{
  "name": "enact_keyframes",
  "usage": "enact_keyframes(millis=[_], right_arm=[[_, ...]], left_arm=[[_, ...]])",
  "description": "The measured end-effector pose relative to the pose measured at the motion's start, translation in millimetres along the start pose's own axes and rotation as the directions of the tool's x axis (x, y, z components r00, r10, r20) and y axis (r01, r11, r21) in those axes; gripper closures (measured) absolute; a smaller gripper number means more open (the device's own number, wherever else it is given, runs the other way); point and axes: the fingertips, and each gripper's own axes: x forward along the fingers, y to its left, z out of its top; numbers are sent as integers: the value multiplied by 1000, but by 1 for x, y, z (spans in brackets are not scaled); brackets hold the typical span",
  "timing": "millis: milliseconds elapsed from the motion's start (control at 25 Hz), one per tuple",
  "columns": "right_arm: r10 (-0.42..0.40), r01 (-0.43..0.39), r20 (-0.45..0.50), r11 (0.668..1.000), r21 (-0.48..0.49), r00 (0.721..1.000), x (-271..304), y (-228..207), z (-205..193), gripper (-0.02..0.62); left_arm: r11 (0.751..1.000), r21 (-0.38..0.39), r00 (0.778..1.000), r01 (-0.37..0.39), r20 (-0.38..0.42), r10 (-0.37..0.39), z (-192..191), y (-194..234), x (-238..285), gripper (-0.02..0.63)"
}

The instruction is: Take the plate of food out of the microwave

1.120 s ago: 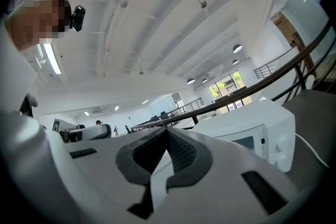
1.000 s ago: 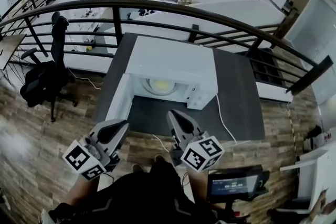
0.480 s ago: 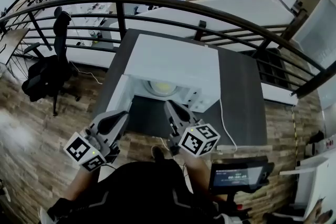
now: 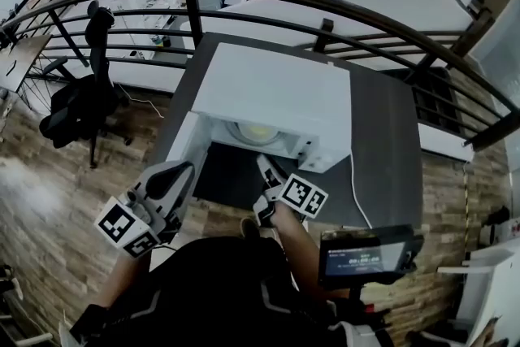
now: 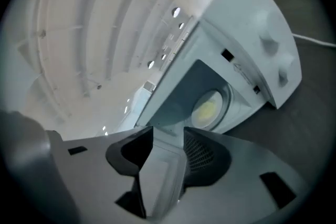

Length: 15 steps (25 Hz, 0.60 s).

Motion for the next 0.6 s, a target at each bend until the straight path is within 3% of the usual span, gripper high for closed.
enact_keyframes(millis=[80, 280, 600], right_arm=[[-29, 29, -5, 996, 83, 1000, 11, -27, -4, 412], [-55, 47, 18, 956, 290, 998, 43, -93, -4, 399], [-70, 64, -1, 906, 419, 998, 84, -128, -14, 344]], left_arm=[[1000, 8, 1000, -16, -8, 16, -2, 6, 7, 604], [999, 2, 998, -53, -31, 53, -18, 26, 31, 604], [994, -3, 993, -108, -43, 108, -19, 40, 33, 604]])
